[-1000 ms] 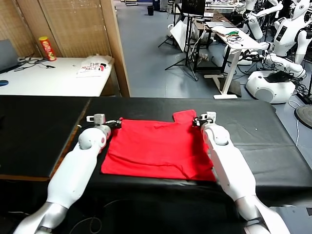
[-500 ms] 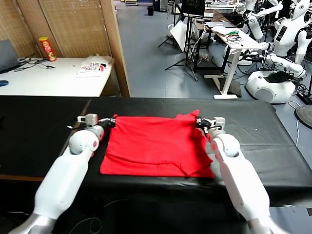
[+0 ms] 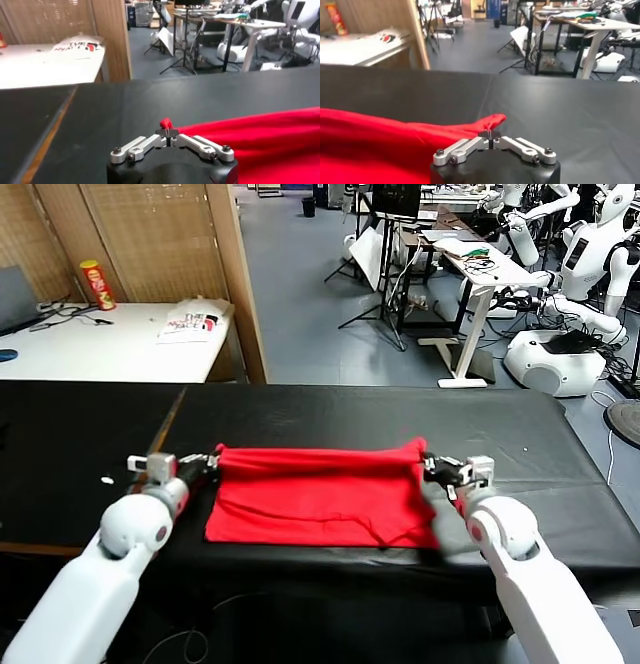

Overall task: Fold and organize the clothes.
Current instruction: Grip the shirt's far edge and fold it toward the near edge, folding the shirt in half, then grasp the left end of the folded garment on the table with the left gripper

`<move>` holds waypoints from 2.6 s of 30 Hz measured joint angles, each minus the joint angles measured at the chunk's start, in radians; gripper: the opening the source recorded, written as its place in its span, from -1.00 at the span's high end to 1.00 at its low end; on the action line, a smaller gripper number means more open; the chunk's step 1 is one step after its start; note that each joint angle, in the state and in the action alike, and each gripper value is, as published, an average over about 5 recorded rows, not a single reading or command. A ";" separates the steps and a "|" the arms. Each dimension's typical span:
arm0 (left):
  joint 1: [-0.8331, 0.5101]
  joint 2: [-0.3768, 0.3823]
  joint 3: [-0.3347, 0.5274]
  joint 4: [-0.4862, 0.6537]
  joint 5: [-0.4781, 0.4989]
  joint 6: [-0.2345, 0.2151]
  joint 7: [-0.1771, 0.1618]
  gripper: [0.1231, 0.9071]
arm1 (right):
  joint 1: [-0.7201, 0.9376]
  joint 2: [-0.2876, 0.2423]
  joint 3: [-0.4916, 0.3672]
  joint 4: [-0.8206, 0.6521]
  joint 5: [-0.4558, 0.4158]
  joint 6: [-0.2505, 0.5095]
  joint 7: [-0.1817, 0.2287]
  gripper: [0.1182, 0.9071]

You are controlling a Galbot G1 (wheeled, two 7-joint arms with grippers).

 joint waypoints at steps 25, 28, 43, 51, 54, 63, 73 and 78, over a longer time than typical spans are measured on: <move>0.211 -0.010 -0.047 -0.135 0.135 0.029 0.012 0.96 | -0.140 -0.018 0.034 0.112 0.015 -0.054 -0.006 0.59; 0.221 -0.013 -0.051 -0.149 0.141 0.042 0.012 0.70 | -0.158 -0.037 0.053 0.140 0.038 -0.059 -0.006 0.17; 0.095 -0.039 -0.083 -0.112 0.018 0.039 0.020 -0.72 | -0.038 0.060 0.079 0.031 -0.056 0.072 0.014 -0.72; 0.025 -0.120 -0.049 0.009 0.012 0.050 0.028 -0.72 | 0.022 0.165 0.058 -0.120 -0.116 0.101 0.000 -0.72; 0.012 -0.146 -0.045 0.049 0.014 0.047 0.034 -0.72 | 0.038 0.189 0.051 -0.158 -0.122 0.107 -0.001 -0.68; -0.033 -0.202 -0.045 0.153 0.002 0.033 0.043 -0.39 | 0.068 0.238 0.043 -0.233 -0.140 0.120 0.003 -0.30; -0.034 -0.249 -0.042 0.194 0.090 -0.037 0.010 0.86 | 0.041 0.295 0.027 -0.254 -0.186 0.198 0.078 0.86; -0.025 -0.272 -0.035 0.193 0.227 -0.097 0.010 0.99 | 0.031 0.313 0.029 -0.258 -0.194 0.232 0.084 0.94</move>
